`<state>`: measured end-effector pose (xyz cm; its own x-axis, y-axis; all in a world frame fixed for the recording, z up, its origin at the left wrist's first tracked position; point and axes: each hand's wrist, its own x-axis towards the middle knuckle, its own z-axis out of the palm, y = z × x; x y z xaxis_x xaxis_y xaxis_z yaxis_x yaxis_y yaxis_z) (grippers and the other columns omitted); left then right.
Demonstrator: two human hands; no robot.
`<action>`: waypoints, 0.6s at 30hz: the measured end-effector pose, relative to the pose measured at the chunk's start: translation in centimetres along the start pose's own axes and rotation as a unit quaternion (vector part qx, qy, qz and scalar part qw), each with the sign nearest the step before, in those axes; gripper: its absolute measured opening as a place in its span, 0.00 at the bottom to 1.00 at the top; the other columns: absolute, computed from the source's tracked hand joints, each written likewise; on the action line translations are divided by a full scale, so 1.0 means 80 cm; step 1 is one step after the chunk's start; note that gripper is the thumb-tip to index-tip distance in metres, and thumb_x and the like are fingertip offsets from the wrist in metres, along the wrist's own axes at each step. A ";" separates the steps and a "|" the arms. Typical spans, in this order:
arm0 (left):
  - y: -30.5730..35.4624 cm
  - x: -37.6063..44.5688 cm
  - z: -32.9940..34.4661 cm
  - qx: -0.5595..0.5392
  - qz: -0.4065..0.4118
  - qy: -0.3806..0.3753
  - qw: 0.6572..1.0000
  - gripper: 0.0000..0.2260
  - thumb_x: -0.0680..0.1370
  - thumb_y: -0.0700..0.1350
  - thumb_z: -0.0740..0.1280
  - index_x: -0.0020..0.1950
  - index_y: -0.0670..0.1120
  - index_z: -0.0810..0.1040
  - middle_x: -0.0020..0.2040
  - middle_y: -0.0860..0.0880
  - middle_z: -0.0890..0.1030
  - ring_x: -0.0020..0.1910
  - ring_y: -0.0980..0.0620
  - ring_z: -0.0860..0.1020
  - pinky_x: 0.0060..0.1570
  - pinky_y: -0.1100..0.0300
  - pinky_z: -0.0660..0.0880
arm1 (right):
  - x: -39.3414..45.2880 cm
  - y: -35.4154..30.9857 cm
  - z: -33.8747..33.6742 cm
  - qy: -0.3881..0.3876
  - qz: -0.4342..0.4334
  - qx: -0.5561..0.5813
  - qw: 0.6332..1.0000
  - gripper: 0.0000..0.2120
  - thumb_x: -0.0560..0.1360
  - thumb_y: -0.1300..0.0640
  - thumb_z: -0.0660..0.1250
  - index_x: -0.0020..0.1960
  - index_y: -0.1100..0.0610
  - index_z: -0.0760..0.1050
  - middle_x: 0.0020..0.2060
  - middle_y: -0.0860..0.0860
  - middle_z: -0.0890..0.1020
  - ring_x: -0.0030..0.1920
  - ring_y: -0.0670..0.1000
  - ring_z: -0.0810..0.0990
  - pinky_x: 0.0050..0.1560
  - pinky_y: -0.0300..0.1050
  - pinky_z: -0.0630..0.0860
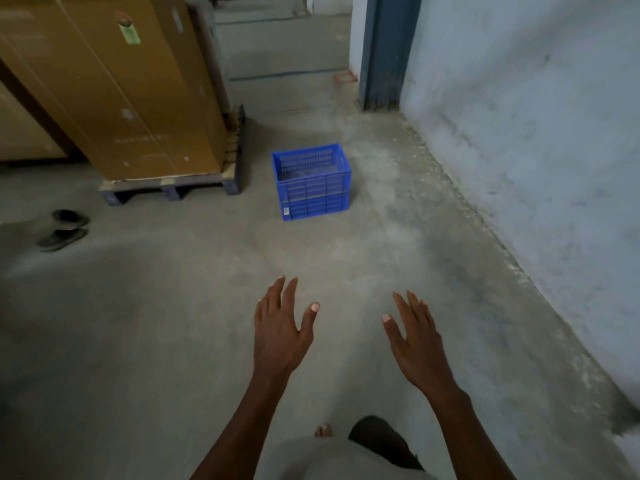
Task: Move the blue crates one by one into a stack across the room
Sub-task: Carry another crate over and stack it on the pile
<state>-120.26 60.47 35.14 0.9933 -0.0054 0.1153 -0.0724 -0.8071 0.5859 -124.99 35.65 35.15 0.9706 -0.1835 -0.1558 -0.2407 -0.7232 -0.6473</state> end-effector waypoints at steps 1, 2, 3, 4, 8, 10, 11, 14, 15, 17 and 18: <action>0.003 0.032 0.004 0.001 0.005 0.000 1.000 0.32 0.80 0.67 0.52 0.79 0.51 0.64 0.81 0.48 0.61 0.80 0.47 0.58 0.77 0.46 0.56 | 0.029 -0.004 -0.005 0.003 -0.001 0.003 1.000 0.30 0.81 0.35 0.49 0.81 0.41 0.52 0.81 0.43 0.48 0.80 0.47 0.42 0.76 0.57 0.50; 0.006 0.064 0.010 0.003 0.010 0.003 1.000 0.32 0.80 0.67 0.52 0.79 0.51 0.64 0.81 0.48 0.62 0.80 0.47 0.58 0.77 0.46 0.56 | 0.060 -0.007 -0.009 0.006 -0.002 0.005 1.000 0.30 0.81 0.35 0.50 0.81 0.41 0.52 0.81 0.43 0.48 0.80 0.47 0.43 0.76 0.56 0.51; 0.008 0.097 0.017 0.003 0.012 0.005 1.000 0.32 0.80 0.67 0.53 0.79 0.51 0.65 0.80 0.48 0.62 0.80 0.47 0.58 0.77 0.46 0.56 | 0.093 -0.009 -0.013 0.010 0.000 0.007 1.000 0.30 0.81 0.35 0.50 0.81 0.42 0.53 0.81 0.43 0.49 0.80 0.48 0.43 0.76 0.56 0.51; 0.009 0.129 0.026 0.003 0.011 0.007 1.000 0.32 0.80 0.67 0.53 0.79 0.50 0.65 0.80 0.47 0.63 0.79 0.46 0.59 0.77 0.45 0.57 | 0.127 -0.009 -0.015 0.013 0.003 0.011 1.000 0.30 0.80 0.35 0.50 0.81 0.42 0.53 0.81 0.44 0.50 0.81 0.48 0.44 0.76 0.56 0.51; 0.022 0.261 0.074 -0.003 -0.006 0.015 1.000 0.32 0.80 0.67 0.53 0.78 0.50 0.66 0.80 0.46 0.64 0.79 0.46 0.60 0.76 0.45 0.58 | 0.274 -0.007 -0.016 0.010 0.007 0.005 1.000 0.29 0.81 0.37 0.52 0.80 0.43 0.55 0.81 0.46 0.52 0.81 0.51 0.47 0.76 0.55 0.52; 0.030 0.323 0.095 -0.005 -0.013 0.019 1.000 0.32 0.80 0.67 0.53 0.78 0.50 0.65 0.80 0.47 0.64 0.79 0.46 0.60 0.76 0.46 0.58 | 0.347 -0.013 -0.019 -0.004 -0.001 0.001 1.000 0.29 0.81 0.38 0.52 0.80 0.43 0.55 0.81 0.46 0.52 0.81 0.51 0.48 0.76 0.56 0.53; 0.032 0.352 0.102 -0.004 -0.021 0.019 1.000 0.32 0.80 0.67 0.53 0.78 0.50 0.65 0.80 0.47 0.63 0.79 0.46 0.60 0.76 0.45 0.58 | 0.384 -0.017 -0.022 -0.014 -0.004 -0.003 1.000 0.29 0.81 0.38 0.52 0.80 0.43 0.55 0.81 0.46 0.52 0.81 0.51 0.47 0.76 0.56 0.53; 0.028 0.432 0.113 0.004 -0.052 0.032 0.998 0.32 0.80 0.67 0.53 0.78 0.50 0.66 0.80 0.46 0.63 0.79 0.46 0.60 0.76 0.44 0.59 | 0.491 -0.033 -0.035 -0.036 -0.030 -0.027 0.999 0.29 0.81 0.38 0.52 0.80 0.43 0.56 0.81 0.47 0.53 0.81 0.52 0.48 0.75 0.58 0.55; 0.025 0.458 0.115 0.012 -0.061 0.040 0.997 0.32 0.80 0.67 0.53 0.78 0.50 0.66 0.80 0.46 0.64 0.79 0.45 0.61 0.76 0.44 0.59 | 0.528 -0.041 -0.038 -0.039 -0.039 -0.039 0.998 0.28 0.81 0.38 0.53 0.80 0.44 0.56 0.81 0.47 0.54 0.81 0.53 0.49 0.75 0.58 0.56; 0.014 0.513 0.117 0.029 -0.079 0.056 0.995 0.32 0.80 0.66 0.54 0.77 0.49 0.67 0.79 0.45 0.65 0.78 0.44 0.62 0.75 0.44 0.60 | 0.601 -0.059 -0.044 -0.043 -0.045 -0.064 0.996 0.28 0.81 0.39 0.54 0.80 0.45 0.58 0.81 0.49 0.55 0.80 0.54 0.50 0.74 0.58 0.57; 0.006 0.543 0.118 0.039 -0.091 0.061 0.993 0.32 0.80 0.66 0.54 0.77 0.48 0.68 0.79 0.45 0.66 0.78 0.43 0.63 0.75 0.44 0.60 | 0.639 -0.068 -0.043 -0.044 -0.053 -0.072 0.995 0.28 0.81 0.39 0.55 0.80 0.46 0.59 0.81 0.50 0.56 0.80 0.55 0.50 0.74 0.59 0.57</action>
<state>-76.28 54.26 32.84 0.9708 0.2124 0.1114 0.1195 -0.8310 0.5433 -74.06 27.92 33.24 0.9859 -0.0454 -0.1613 -0.1282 -0.8243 -0.5515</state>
